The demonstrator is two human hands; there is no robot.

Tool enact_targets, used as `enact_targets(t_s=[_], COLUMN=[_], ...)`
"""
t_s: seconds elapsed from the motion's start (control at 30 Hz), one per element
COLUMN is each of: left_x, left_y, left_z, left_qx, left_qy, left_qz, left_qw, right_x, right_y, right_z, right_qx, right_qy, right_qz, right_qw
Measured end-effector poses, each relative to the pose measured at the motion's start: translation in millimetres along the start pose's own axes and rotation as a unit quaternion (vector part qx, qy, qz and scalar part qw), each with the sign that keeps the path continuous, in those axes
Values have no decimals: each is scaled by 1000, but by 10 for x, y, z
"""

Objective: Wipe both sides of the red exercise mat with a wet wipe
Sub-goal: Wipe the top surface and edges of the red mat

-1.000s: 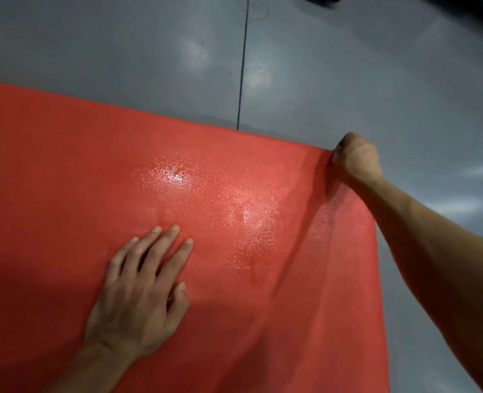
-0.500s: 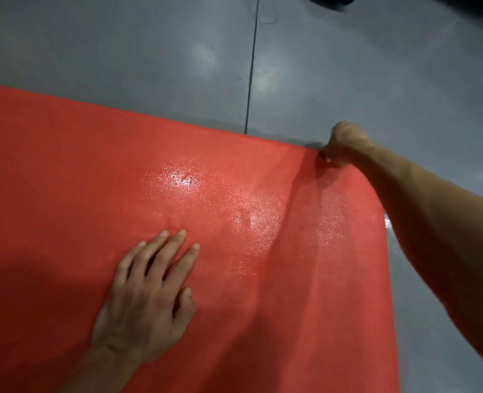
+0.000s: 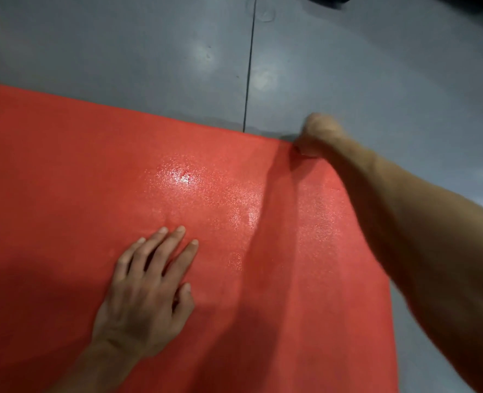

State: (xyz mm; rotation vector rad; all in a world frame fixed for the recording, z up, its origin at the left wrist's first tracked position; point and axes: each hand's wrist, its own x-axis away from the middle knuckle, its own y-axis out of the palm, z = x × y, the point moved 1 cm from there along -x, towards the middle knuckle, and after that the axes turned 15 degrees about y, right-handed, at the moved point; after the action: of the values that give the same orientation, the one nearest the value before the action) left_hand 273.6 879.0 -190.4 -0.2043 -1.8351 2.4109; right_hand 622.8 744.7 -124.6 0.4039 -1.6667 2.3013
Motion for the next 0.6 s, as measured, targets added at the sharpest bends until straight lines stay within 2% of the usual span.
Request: enact_targets(t_s=[0.1, 0.17, 0.23, 0.37, 0.43, 0.5, 0.6], left_x=[-2, -8, 10, -9, -7, -9, -4], left_y=[16, 12, 9, 8, 22, 23, 12], left_z=[1, 2, -3, 3, -14, -3, 0], left_qx=[-1, 0, 1, 7, 9, 5, 2], left_qy=[0, 0, 2, -5, -7, -4, -3], left_qz=[-2, -1, 4, 8, -1, 0, 8], left_qw=[1000, 1000, 1000, 1000, 1000, 1000, 1000], right_x=[306, 385, 312, 11, 43, 186, 469], right_y=[-89, -47, 108, 451, 584, 662, 662], right_z=[-714, -939, -709, 423, 552, 239, -403], right_qx=[-75, -119, -145, -158, -187, -201, -216], right_qy=[-99, -124, -101, 16, 49, 13, -119], right_qz=[-8, 1, 20, 98, 135, 155, 171], right_qw=[992, 985, 984, 983, 972, 967, 954])
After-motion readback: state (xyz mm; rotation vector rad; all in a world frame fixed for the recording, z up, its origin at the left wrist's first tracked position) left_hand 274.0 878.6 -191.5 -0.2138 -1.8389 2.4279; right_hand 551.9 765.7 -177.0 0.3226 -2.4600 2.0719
